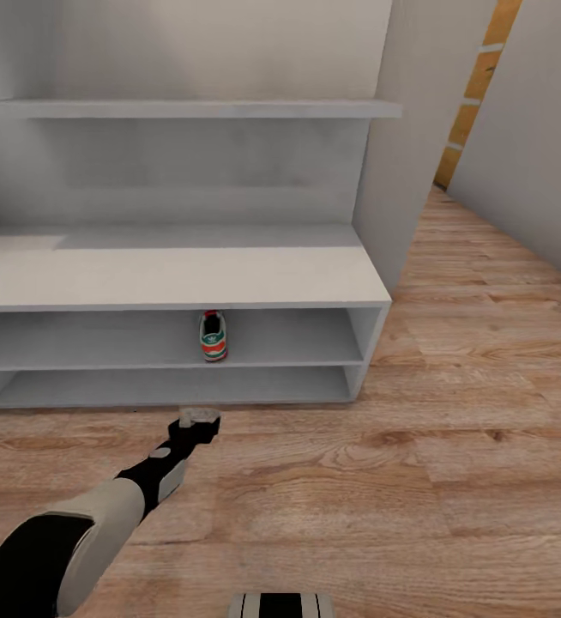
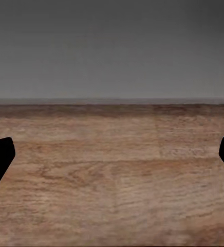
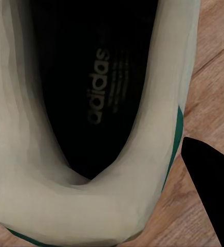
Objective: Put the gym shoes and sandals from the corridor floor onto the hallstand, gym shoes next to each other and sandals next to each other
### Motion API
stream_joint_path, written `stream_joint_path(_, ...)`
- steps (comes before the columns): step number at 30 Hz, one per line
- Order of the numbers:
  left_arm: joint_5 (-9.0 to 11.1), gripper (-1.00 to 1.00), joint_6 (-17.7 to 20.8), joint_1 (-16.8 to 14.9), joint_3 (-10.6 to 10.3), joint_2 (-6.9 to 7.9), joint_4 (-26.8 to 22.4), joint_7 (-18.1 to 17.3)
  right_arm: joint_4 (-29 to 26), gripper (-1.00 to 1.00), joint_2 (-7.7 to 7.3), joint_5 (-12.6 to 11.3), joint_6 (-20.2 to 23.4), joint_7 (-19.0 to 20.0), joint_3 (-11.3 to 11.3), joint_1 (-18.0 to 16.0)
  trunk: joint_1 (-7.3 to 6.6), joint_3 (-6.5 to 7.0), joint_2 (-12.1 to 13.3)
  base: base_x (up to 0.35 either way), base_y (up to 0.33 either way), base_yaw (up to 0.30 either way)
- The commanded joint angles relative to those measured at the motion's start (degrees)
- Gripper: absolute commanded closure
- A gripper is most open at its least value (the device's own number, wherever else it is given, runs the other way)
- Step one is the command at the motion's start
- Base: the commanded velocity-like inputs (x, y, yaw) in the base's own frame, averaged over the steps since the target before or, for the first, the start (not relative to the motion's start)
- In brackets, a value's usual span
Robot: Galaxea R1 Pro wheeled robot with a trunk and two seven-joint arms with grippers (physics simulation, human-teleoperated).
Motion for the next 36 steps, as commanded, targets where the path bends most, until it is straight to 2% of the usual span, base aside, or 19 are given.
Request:
stream_joint_path(1,0.84,-1.00,-1.00,0.13,-0.41,1.05,0.41,-3.42,-0.03,1.00,0.02,0.08,0.32,0.27,-0.14,-0.05,-0.01,-0.04,-0.02,0.000,0.000,0.000)
stream_joint_path(2,1.49,-1.00,-1.86,0.40,-0.28,2.38,0.63,-6.58,-0.03,1.00,0.02,0.08,0.32,0.27,-0.14,-0.05,-0.01,-0.04,-0.02,0.000,0.000,0.000)
stream_joint_path(3,2.02,-1.00,-2.32,0.52,-0.16,3.05,0.70,-8.17,-0.03,1.00,0.03,0.08,0.32,0.27,-0.14,-0.05,-0.01,-0.04,-0.02,0.000,0.000,0.000)
stream_joint_path(4,3.58,-1.00,-3.23,0.79,0.12,4.21,0.83,-11.26,-0.03,1.00,0.03,0.08,0.33,0.27,-0.14,-0.05,-0.01,-0.04,-0.02,0.000,0.000,0.000)
stream_joint_path(7,6.78,-1.00,-4.54,1.33,0.44,5.45,0.94,-15.29,-0.03,1.00,0.03,0.08,0.36,0.27,-0.15,-0.05,-0.01,-0.04,-0.02,-0.005,0.004,0.000)
stream_joint_path(9,11.23,-1.00,-6.17,2.42,0.64,6.29,0.99,-18.18,-0.03,1.00,0.03,0.08,0.38,0.27,-0.15,-0.05,-0.01,-0.04,-0.02,-0.121,0.087,0.000)
stream_joint_path(12,13.89,-1.00,-7.24,3.51,0.72,6.68,0.98,-19.37,-0.03,1.00,0.03,0.04,0.40,0.27,-0.15,-0.05,-0.01,-0.04,-0.02,-0.200,0.143,0.000)
stream_joint_path(18,15.38,-1.00,-7.88,4.47,0.76,7.54,0.81,-20.18,-0.03,1.00,0.06,0.00,0.40,0.22,-0.15,-0.05,-0.01,-0.04,-0.02,-0.254,0.176,0.000)
stream_joint_path(21,15.73,-1.00,-7.97,4.65,0.73,9.35,0.75,-20.45,-0.03,1.00,0.05,0.00,0.40,0.22,-0.16,-0.05,-0.01,-0.04,-0.02,-0.288,0.152,0.000)
stream_joint_path(25,15.94,-1.00,-8.01,4.76,0.70,10.69,0.79,-20.58,-0.03,1.00,0.04,-0.01,0.41,0.19,-0.19,-0.05,-0.01,-0.04,-0.02,-0.300,0.134,0.000)
stream_joint_path(36,16.04,-1.00,-8.03,4.82,0.69,11.30,0.88,-20.64,-0.03,1.00,0.04,-0.01,0.41,0.21,-0.22,-0.05,-0.01,-0.04,-0.02,-0.301,0.147,0.000)
